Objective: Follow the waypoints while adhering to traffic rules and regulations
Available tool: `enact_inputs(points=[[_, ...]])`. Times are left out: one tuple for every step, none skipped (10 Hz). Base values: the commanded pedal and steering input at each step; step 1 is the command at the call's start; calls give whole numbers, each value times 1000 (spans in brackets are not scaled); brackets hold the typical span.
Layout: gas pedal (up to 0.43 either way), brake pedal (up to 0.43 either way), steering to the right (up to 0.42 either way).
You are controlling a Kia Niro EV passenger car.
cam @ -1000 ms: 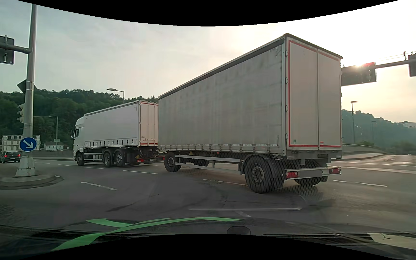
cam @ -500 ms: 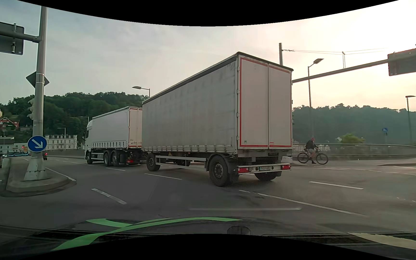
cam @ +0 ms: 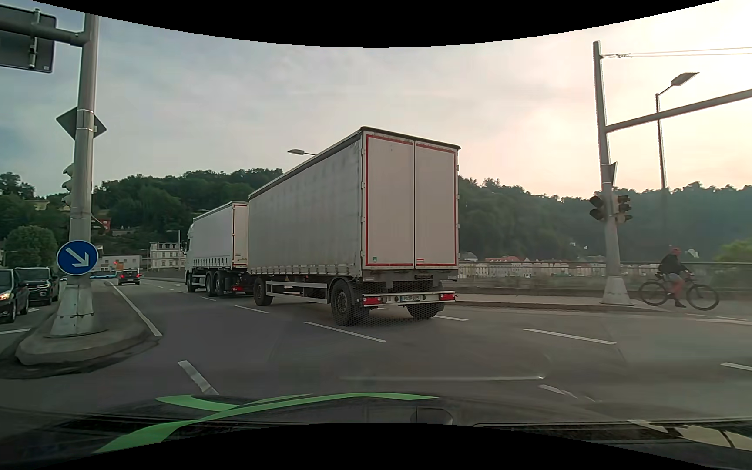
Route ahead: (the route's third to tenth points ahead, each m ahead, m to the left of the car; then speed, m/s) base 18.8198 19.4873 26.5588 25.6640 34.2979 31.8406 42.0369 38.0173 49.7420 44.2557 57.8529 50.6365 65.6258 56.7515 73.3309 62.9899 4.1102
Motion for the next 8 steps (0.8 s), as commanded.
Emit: enact_inputs(points=[[169, 0, -307], [169, 0, -307], [177, 0, -307], [177, 0, -306], [177, 0, -303], [189, 0, -297], [228, 0, -292], [240, 0, -289]])
